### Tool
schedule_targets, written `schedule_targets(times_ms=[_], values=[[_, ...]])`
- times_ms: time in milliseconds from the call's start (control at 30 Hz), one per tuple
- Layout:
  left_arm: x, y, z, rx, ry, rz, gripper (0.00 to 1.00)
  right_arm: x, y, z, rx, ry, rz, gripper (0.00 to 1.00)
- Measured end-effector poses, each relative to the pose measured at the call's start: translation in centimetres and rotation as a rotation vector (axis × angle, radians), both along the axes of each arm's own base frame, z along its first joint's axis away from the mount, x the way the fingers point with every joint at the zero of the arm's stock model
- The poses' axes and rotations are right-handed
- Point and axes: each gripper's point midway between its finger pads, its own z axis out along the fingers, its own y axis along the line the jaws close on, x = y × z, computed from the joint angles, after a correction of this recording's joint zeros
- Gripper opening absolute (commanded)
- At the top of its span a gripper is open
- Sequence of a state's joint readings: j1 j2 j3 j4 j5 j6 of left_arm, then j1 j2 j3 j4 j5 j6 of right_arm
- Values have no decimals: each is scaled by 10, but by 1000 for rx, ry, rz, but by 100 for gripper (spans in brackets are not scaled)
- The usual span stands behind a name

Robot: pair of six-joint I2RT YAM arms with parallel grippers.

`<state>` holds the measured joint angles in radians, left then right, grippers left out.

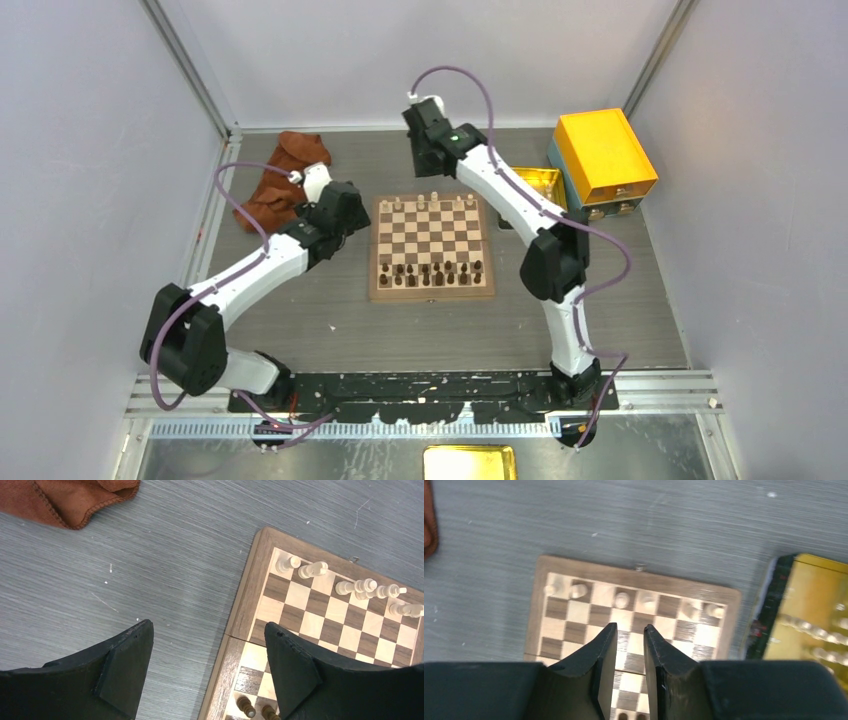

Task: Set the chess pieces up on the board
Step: Pick up the chess piece from the storage box.

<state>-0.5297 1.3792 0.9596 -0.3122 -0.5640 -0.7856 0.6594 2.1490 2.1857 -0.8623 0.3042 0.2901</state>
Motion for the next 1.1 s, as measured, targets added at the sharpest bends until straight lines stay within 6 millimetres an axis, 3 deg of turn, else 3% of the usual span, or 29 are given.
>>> schedule_targets(times_ms=[33, 133, 200, 333, 367, 700, 833, 933, 1100], values=[[1, -1, -1, 1, 3, -2, 85, 2, -12, 5, 6, -11, -21, 34], [6, -5, -1, 0, 9, -9, 89, 12, -52, 16, 18, -42, -97, 53], [10, -8, 0, -1, 8, -11, 91, 18, -76, 20, 22, -60, -141, 59], [19, -13, 3, -3, 5, -13, 97, 28, -119, 22, 13, -83, -223, 98], [21, -15, 3, -4, 5, -16, 98, 30, -127, 22, 10, -88, -238, 100], [45, -32, 4, 8, 14, -47, 100, 38, -172, 6, 8, -92, -335, 99], [50, -35, 5, 11, 13, -54, 97, 43, -195, -2, 15, -93, -400, 72], [53, -37, 7, 16, 10, -59, 91, 43, -212, -9, 11, -83, -451, 62], [54, -37, 9, 19, 7, -62, 85, 43, -235, -17, 2, -74, -528, 52]])
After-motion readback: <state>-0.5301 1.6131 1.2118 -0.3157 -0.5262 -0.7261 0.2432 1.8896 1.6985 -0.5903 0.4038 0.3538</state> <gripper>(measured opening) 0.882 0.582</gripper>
